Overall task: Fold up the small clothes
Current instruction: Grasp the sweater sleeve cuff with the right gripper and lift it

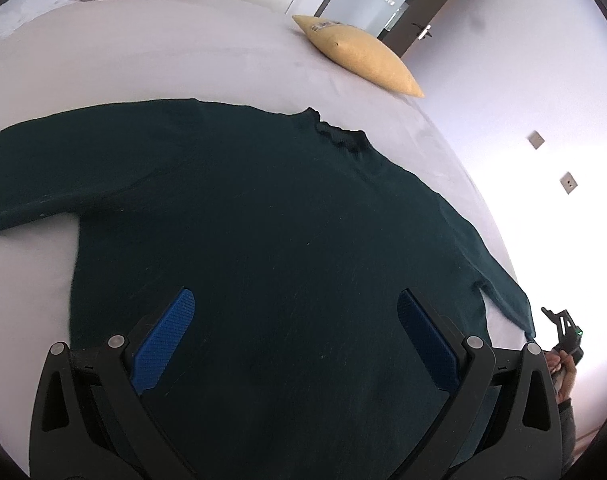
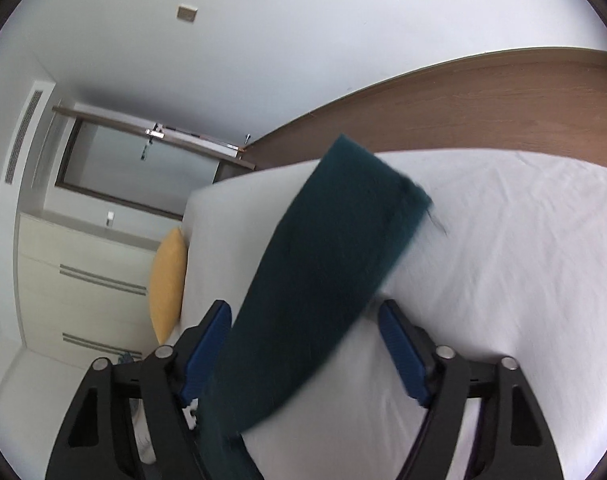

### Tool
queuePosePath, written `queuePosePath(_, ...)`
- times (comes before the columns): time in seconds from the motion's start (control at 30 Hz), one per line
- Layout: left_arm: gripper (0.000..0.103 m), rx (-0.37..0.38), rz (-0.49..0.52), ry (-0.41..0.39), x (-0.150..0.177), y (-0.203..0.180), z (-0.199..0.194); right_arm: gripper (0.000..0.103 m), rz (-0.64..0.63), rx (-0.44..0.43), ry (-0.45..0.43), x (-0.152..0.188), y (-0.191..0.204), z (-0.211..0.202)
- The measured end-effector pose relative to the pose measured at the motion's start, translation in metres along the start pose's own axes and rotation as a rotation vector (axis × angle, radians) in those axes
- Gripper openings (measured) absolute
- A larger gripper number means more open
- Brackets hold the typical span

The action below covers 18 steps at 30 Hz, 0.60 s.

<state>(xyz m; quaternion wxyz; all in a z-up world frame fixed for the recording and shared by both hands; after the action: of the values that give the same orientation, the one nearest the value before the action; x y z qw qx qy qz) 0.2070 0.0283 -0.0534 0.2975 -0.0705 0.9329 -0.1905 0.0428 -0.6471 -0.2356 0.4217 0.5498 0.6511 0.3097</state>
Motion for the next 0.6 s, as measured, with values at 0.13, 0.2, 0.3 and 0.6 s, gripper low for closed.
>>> queuePosePath(0.13,0.097,0.03,-0.02,0.004,-0.009,0.001,0.014,0.048,0.006,0.018,-0.013,-0.003,-0.001,0.001)
queuePosePath(0.2,0.089,0.035,-0.022,0.004,-0.013,0.002,0.019,0.037,0.003,0.028,-0.017,-0.006,-0.002,-0.001)
queuePosePath(0.3,0.084,0.033,-0.033,0.02,-0.019,0.007,0.028,0.014,-0.056,0.103,-0.018,-0.008,0.0,-0.003)
queuePosePath(0.6,0.084,0.156,-0.075,0.022,-0.056,0.003,0.05,0.009,-0.665,0.146,0.09,0.102,0.162,0.028)
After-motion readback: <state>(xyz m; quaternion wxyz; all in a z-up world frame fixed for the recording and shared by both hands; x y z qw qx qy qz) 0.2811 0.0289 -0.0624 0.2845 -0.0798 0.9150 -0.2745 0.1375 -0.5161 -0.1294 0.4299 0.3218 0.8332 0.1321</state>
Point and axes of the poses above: each gripper's, at about its wrist camera, not at the fingertips, and z roughly the way its jaws point, y to its left, x to its underside, the point moved 1 cm from there along z, roughly the way its jaws point, and after that the axes turned 5 degrees about -x, right-handed, at the moved point
